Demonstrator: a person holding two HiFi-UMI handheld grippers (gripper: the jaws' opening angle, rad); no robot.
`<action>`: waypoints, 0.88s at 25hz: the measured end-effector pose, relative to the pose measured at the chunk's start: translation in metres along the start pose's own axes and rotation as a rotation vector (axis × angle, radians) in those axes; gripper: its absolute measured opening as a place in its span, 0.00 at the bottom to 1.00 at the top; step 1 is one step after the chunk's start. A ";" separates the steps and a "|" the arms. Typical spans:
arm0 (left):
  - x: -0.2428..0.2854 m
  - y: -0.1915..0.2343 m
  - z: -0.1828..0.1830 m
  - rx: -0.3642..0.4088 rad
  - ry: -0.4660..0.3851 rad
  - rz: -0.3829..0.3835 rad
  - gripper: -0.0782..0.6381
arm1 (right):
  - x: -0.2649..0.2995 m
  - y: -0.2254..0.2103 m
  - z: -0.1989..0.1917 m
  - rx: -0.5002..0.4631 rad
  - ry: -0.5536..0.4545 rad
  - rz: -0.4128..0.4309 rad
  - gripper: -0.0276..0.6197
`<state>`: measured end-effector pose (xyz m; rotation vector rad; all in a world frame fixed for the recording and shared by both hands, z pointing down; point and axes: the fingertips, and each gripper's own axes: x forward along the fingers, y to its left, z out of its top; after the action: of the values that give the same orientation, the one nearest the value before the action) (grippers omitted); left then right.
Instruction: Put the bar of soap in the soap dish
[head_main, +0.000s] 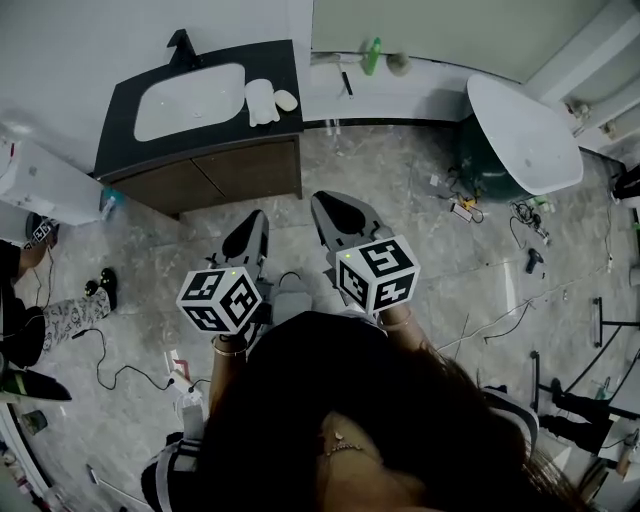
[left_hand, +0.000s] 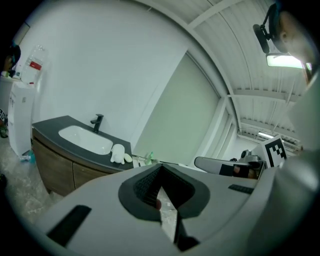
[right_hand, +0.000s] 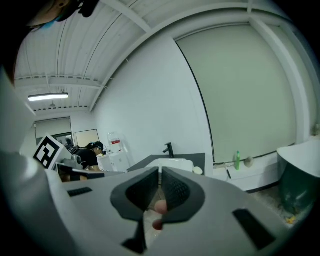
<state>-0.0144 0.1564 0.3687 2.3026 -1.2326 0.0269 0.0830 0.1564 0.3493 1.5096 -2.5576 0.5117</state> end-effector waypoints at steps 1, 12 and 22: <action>0.005 0.007 0.007 0.002 -0.001 -0.007 0.10 | 0.011 0.000 0.006 -0.004 -0.003 -0.006 0.07; 0.061 0.060 0.038 -0.026 0.047 -0.055 0.10 | 0.091 -0.023 0.024 0.015 0.033 -0.043 0.07; 0.134 0.113 0.066 -0.036 0.061 -0.010 0.10 | 0.177 -0.084 0.041 0.031 0.054 -0.041 0.07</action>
<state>-0.0383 -0.0272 0.3954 2.2596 -1.1820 0.0704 0.0712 -0.0411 0.3788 1.5333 -2.4842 0.5820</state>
